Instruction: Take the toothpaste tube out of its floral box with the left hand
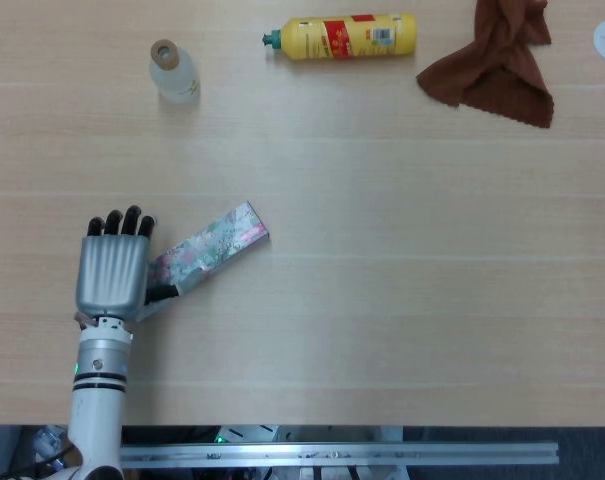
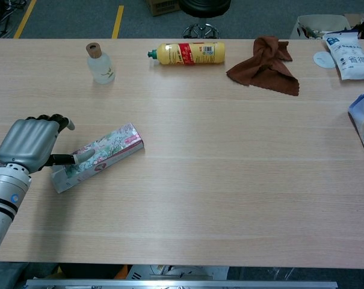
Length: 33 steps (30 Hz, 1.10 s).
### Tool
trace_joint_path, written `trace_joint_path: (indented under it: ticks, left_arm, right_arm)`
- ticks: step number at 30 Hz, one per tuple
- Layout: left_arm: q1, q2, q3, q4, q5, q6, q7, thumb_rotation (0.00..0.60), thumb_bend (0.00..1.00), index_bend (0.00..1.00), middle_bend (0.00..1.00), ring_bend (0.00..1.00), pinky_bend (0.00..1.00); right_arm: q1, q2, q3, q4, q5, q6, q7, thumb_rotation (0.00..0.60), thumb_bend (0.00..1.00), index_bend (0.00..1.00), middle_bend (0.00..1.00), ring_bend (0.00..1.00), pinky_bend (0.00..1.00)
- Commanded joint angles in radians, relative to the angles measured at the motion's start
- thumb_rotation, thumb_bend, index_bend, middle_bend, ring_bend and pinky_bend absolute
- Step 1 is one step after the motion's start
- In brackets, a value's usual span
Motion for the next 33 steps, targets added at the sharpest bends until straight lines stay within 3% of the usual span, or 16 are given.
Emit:
trace_joint_path:
  ticks: [1,16,33]
  left_arm:
    - [-0.012,-0.012,-0.001,0.031,-0.013,-0.009,-0.004,0.111,0.09,0.25,0.21,0.22,0.28]
    - [-0.04,-0.065,0.015,0.171,-0.049,-0.027,0.002,0.182,0.09,0.25,0.21,0.22,0.28]
    - [-0.039,-0.052,0.048,0.1,-0.039,-0.006,-0.004,0.147,0.09,0.25,0.21,0.22,0.28]
  right_arm:
    - [-0.001,0.0,-0.001,0.0,0.002,0.0,0.0,0.6,0.41,0.46,0.37,0.28,0.36]
    - [-0.005,-0.007,-0.006,0.017,0.013,-0.009,0.018,0.6,0.41,0.46,0.37,0.28,0.36]
    - [-0.004,-0.014,-0.008,0.025,0.013,-0.014,0.025,0.6,0.41,0.46,0.37,0.28,0.36]
